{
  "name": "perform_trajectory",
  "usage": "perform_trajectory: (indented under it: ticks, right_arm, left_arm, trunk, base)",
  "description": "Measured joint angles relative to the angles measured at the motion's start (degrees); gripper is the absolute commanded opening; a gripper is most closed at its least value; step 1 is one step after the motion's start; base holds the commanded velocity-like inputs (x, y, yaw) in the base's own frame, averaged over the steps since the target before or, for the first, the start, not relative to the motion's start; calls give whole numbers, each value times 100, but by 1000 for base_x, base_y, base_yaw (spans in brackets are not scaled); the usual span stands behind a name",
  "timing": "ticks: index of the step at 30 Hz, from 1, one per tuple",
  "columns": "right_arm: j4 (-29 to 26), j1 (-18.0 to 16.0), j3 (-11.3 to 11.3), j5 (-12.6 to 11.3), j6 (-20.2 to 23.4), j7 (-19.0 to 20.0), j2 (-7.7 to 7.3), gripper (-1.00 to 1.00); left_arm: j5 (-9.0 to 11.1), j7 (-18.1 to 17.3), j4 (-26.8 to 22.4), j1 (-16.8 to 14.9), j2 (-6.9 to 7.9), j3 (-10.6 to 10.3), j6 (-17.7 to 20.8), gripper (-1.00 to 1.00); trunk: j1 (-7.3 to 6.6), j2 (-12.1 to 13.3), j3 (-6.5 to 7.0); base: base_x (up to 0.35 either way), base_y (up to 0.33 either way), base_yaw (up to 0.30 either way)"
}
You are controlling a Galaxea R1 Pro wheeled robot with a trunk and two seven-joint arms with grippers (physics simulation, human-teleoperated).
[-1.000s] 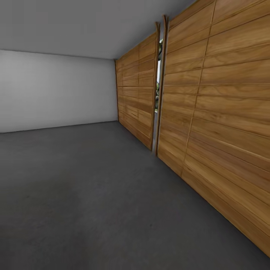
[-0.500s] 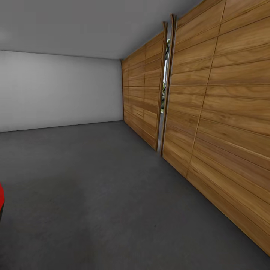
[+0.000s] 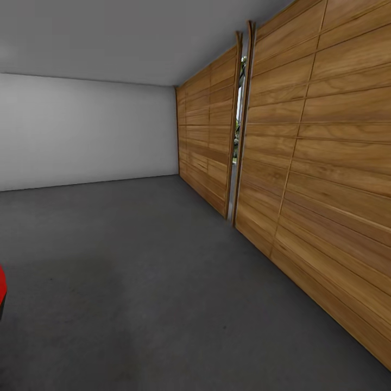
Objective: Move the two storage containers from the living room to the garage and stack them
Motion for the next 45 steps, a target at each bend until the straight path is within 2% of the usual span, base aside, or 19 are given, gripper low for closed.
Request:
perform_trajectory:
  ticks: [16, 33, 45]
  right_arm:
    - [-2, 0, 1, 9, 0, 0, 1, 100]
    - [1, 0, 4, 9, 0, 0, 2, 100]
    - [4, 0, 10, 9, 0, 0, 2, 100]
  left_arm:
    - [-12, -52, -79, 1, -18, 5, -104, 100]
    - [28, -69, -70, 1, -10, -27, -76, 100]
    - [31, -63, -70, 1, -10, -18, -111, 100]
  trunk:
    - [0, 0, 0]
    - [-3, 0, 0]
    - [0, 0, 0]
  base:
    - [6, 0, 0]
    - [281, 0, 0]
    - [33, 0, 0]
